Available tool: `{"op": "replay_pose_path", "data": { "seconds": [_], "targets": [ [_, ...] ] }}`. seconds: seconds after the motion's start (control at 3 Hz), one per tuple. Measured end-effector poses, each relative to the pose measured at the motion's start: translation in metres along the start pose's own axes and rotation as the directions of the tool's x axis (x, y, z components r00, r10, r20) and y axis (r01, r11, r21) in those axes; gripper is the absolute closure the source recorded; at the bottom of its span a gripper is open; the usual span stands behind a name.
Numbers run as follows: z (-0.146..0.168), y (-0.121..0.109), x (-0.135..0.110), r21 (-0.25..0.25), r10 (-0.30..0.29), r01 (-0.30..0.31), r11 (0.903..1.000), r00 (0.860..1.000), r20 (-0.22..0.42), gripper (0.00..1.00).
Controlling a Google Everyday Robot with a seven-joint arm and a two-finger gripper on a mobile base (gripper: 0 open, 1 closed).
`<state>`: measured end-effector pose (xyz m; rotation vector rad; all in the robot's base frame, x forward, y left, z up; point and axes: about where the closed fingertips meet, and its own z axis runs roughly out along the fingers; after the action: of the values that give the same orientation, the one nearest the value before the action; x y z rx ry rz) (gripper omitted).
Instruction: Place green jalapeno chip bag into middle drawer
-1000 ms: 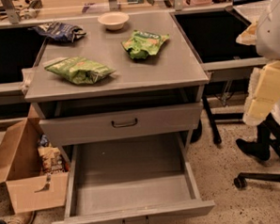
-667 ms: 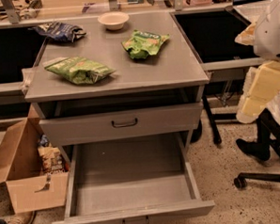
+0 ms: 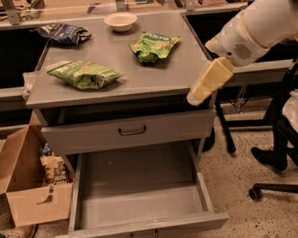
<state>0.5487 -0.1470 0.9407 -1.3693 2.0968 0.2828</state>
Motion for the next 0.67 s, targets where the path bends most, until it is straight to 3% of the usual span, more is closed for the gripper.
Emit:
{"op": "replay_pose_path", "data": {
  "seconds": [0.33,0.67],
  "targets": [
    [0.0148,-0.0042,-0.0057,-0.025,0.027,-0.026,0.9993,0.999,0.044,0.0],
    [0.0147,-0.0042,-0.0058,-0.025,0.027,-0.026,0.9994,0.999,0.044,0.0]
  ]
}}
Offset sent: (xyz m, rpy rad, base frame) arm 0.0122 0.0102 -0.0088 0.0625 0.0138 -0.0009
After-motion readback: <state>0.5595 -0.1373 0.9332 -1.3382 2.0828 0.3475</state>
